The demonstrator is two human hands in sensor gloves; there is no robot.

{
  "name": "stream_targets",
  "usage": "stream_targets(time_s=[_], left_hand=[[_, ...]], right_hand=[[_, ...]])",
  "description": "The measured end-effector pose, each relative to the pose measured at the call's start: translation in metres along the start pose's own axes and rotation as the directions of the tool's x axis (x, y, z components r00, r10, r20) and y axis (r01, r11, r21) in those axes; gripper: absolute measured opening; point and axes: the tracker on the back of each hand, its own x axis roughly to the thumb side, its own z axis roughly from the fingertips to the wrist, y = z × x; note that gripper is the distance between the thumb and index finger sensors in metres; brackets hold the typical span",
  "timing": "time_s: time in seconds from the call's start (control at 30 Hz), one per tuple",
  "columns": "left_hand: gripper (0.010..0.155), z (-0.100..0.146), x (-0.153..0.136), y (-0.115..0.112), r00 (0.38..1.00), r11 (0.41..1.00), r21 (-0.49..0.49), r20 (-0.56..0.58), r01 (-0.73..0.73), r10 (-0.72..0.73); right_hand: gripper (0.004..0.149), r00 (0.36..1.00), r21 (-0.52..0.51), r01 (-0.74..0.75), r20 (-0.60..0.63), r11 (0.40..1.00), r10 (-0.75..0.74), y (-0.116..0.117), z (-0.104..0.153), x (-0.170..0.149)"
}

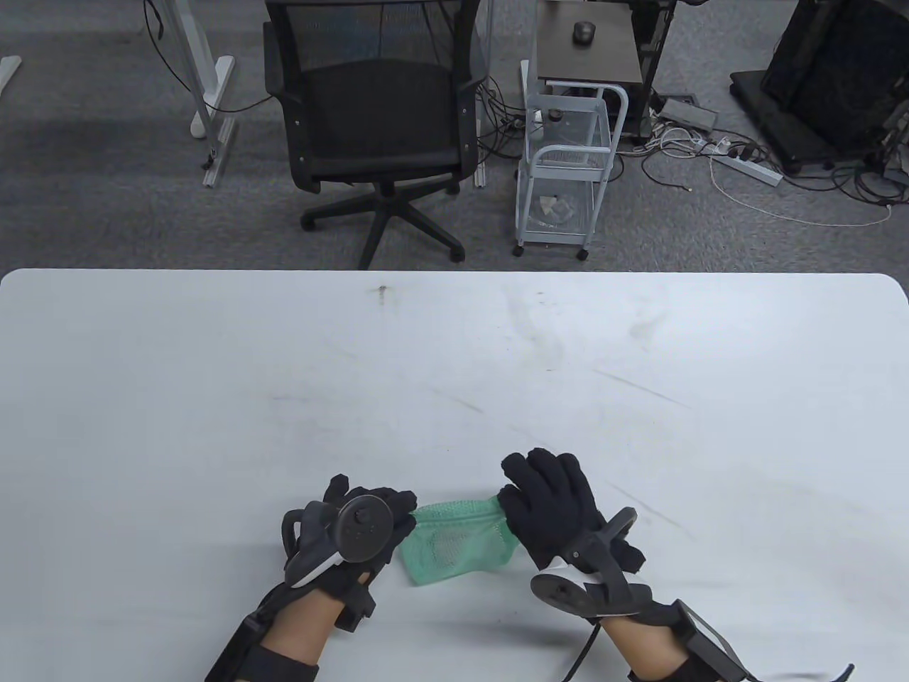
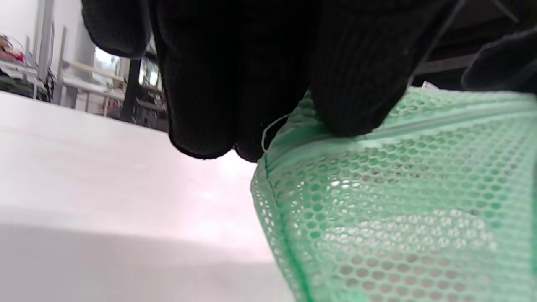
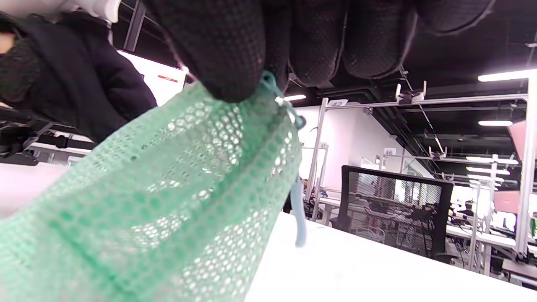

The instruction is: Take cleansing milk out of the toiletry bag

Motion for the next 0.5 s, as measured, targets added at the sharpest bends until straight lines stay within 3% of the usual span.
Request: stream_targets(time_s=[0.37,0.5], left_hand=[[0.04,0.005,0.007,0.009,0.994,0.979,0.168,-0.015,0.112,-0.111],[0.041,0.005,0.01,0.008,0.993,0.989,0.091,0.008,0.114,-0.115]], right_hand=[[0.037,0.974,0.087,0.114,-0.209,0.99,-0.094,0.006,0.0,-0.03],[0.041,0.947,0.156,0.196,-0.287,0.968,-0.146,0.017,0.001,-0.044]])
